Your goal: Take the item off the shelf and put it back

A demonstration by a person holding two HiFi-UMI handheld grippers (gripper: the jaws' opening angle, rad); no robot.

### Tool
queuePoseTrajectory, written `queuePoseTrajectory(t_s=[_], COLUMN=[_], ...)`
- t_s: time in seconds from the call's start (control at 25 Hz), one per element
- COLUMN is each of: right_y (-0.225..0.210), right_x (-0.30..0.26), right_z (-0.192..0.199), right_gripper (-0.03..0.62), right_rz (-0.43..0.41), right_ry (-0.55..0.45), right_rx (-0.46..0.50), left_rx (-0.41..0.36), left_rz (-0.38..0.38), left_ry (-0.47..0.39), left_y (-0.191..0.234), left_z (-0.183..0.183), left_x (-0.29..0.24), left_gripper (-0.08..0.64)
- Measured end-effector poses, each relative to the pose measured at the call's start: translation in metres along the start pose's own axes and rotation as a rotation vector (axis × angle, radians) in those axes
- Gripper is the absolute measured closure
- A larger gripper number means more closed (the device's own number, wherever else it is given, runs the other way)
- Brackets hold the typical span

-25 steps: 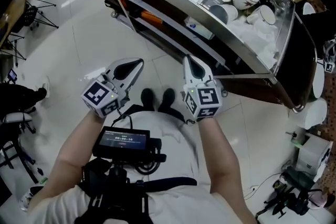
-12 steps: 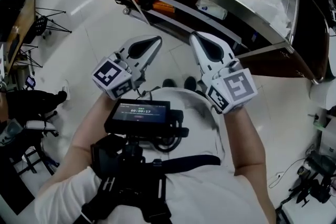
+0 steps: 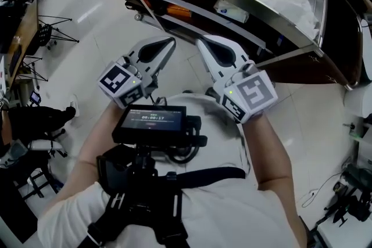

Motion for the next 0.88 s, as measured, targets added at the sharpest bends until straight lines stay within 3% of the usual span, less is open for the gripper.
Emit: queuePoseTrajectory(t_s=[0.36,0.88], right_y=[-0.032,-0.036], right_x=[0.006,0.004], right_z=[0.004,0.004], right_gripper=[0.592,0.592], right_rz=[-0.020,-0.026], right_ry=[-0.005,-0.003], right_rx=[0.012,-0.029], left_rx=[-0.007,-0.003], left_rz=[0.015,0.007], left_ry=[0.025,0.023], left_y=[0.003,0.002], left_z=[0.004,-0.001], left_x=[-0.041,-0.042], left_gripper=[0.554,0.554])
Point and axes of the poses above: the fingertips, and each gripper's own axes: x backward along the fingers, y to its left, z out of its underside, the point moved 7 cm from there along x, backward along the fingers, and after that the axes turned 2 degrees about -z, right-handed, at the moved point
